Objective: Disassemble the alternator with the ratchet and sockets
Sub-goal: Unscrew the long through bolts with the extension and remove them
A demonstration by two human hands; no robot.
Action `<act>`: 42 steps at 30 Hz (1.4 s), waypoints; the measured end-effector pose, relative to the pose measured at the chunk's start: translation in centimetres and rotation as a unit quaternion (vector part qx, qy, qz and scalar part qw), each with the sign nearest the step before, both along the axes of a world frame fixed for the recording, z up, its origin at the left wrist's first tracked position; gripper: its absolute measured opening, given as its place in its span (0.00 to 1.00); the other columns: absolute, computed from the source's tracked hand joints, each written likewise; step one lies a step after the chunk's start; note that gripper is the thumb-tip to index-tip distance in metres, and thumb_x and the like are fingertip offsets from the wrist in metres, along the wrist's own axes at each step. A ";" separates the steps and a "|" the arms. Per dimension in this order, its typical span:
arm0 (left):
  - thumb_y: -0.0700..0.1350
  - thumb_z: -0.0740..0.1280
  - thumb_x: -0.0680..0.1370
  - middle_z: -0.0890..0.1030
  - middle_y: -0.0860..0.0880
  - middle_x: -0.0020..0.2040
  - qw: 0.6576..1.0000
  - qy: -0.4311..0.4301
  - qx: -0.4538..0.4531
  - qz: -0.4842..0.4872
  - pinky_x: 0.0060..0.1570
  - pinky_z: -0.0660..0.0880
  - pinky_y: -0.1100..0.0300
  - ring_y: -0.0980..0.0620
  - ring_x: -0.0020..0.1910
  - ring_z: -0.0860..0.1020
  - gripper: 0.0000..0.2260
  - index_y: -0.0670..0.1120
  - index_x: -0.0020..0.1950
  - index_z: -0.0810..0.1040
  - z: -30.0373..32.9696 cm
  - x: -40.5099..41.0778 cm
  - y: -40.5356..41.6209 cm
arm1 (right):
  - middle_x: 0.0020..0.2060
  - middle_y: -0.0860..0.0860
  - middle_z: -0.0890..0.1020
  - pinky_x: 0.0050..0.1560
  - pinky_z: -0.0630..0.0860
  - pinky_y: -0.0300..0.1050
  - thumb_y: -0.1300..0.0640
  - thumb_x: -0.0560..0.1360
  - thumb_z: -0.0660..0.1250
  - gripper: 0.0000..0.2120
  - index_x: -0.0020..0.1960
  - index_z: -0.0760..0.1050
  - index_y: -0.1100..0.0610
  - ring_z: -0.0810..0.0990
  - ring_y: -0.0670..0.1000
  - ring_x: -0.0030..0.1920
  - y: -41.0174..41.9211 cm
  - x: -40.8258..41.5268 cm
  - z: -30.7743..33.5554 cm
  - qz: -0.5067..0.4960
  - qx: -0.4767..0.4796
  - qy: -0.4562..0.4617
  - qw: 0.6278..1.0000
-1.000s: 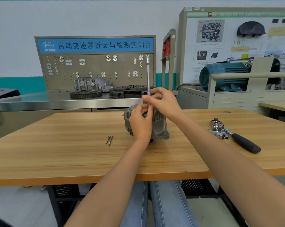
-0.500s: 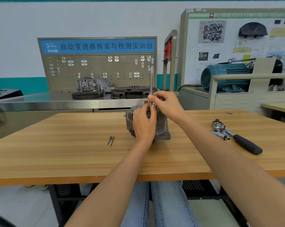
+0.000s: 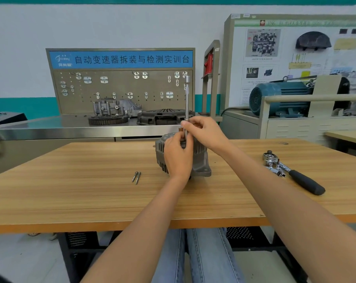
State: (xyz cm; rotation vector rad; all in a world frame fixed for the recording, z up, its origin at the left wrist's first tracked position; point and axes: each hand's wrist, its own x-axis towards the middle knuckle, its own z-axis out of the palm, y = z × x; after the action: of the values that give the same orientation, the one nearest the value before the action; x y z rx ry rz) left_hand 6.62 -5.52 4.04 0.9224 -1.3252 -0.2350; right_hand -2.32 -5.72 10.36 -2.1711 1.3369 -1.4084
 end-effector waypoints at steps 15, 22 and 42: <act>0.48 0.59 0.82 0.76 0.54 0.38 0.999 -0.032 -0.019 0.010 0.40 0.67 0.59 0.53 0.43 0.74 0.11 0.50 0.42 0.75 -0.2 0.1 0.1 | 0.39 0.52 0.81 0.50 0.79 0.54 0.50 0.77 0.65 0.10 0.47 0.80 0.56 0.80 0.52 0.44 0.5 -0.1 -0.2 0.003 -0.033 -0.004 0.999; 0.48 0.63 0.80 0.81 0.48 0.43 1.000 0.014 0.014 0.006 0.49 0.75 0.48 0.48 0.47 0.78 0.09 0.45 0.44 0.77 0.2 -0.1 -0.1 | 0.46 0.51 0.83 0.55 0.76 0.55 0.50 0.80 0.58 0.15 0.56 0.80 0.55 0.79 0.50 0.50 0.4 0.1 0.0 -0.019 -0.018 0.032 0.999; 0.46 0.61 0.81 0.81 0.48 0.43 1.000 -0.019 -0.010 -0.005 0.47 0.74 0.53 0.50 0.47 0.77 0.09 0.45 0.47 0.79 -0.3 0.2 0.0 | 0.40 0.44 0.81 0.44 0.75 0.41 0.53 0.80 0.61 0.11 0.54 0.80 0.55 0.78 0.43 0.44 0.4 -0.1 0.1 0.023 -0.006 -0.010 1.000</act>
State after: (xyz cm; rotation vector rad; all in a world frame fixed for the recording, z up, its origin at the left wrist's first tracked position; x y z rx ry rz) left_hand 6.78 -5.49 3.75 0.9066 -1.3647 -0.2130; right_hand -2.38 -5.27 10.50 -2.1757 1.2673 -1.4197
